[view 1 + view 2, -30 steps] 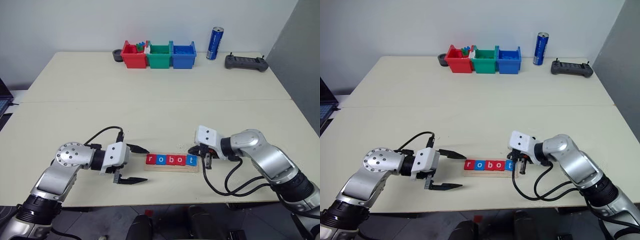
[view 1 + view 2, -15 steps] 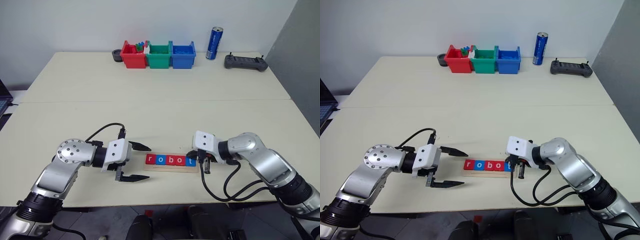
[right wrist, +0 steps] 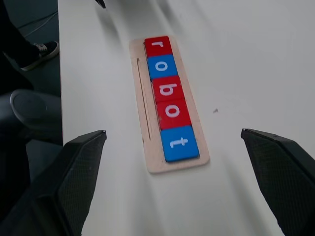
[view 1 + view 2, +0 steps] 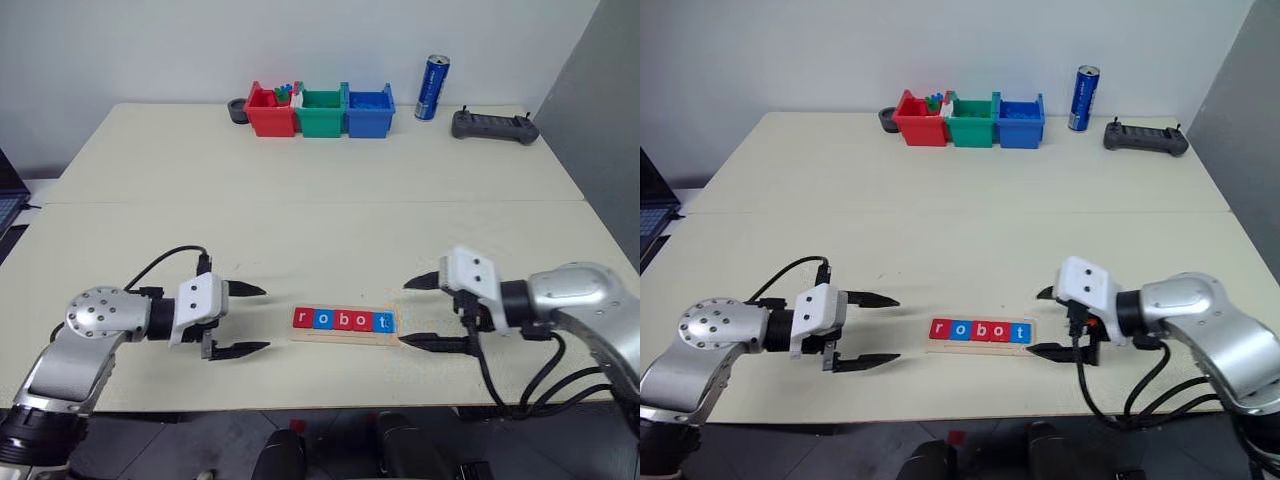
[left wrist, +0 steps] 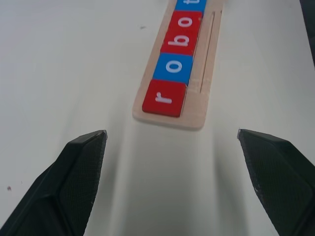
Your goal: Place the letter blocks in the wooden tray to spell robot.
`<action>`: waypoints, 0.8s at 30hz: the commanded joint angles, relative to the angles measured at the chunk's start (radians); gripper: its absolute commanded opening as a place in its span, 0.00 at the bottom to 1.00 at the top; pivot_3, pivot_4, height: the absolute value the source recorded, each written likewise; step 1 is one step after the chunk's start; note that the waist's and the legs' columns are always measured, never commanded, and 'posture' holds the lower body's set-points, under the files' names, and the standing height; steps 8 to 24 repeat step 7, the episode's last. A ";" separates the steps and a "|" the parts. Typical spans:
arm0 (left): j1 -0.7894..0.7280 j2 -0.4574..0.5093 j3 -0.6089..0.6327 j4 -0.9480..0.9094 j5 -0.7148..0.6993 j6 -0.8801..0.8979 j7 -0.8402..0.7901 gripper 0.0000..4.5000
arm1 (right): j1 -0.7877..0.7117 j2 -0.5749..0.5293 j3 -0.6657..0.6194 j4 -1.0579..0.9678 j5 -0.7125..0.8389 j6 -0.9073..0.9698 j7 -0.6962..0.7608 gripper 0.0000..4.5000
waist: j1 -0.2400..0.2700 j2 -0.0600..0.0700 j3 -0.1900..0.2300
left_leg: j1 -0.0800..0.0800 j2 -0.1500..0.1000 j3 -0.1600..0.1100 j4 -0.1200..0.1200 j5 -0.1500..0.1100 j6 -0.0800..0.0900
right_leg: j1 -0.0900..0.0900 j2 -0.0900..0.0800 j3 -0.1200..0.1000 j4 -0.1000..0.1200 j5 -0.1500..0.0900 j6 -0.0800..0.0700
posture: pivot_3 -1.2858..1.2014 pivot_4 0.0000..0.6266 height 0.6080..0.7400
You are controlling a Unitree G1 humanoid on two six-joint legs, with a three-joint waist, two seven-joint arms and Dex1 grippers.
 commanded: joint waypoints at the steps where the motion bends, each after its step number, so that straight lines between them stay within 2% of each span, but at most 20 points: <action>1: -0.005 0.009 0.034 -0.031 -0.032 -0.008 -0.006 1.00 | 0.017 -0.027 -0.044 -0.025 0.032 -0.046 0.012 0.99 | 0.003 0.000 0.000 | 0.000 0.000 0.000 0.000 0.000 0.000 | 0.000 0.000 0.000 0.000 0.000 0.000 | 0.52 0.24 1.00; 7: -0.023 -0.003 0.018 -0.055 -0.062 0.014 -0.013 1.00 | 0.032 -0.054 -0.064 0.006 0.033 -0.103 0.010 0.99 | 0.004 0.000 0.000 | 0.000 0.000 0.001 0.000 0.000 0.000 | 0.000 0.000 0.000 0.000 0.000 0.000 | 0.52 0.24 1.00; 24: -0.023 -0.003 0.018 -0.055 -0.062 0.014 -0.013 1.00 | 0.032 -0.054 -0.064 0.006 0.033 -0.103 0.010 0.99 | 0.004 0.000 0.000 | 0.000 0.000 0.001 0.000 0.000 0.000 | 0.000 0.000 0.000 0.000 0.000 0.000 | 0.52 0.24 1.00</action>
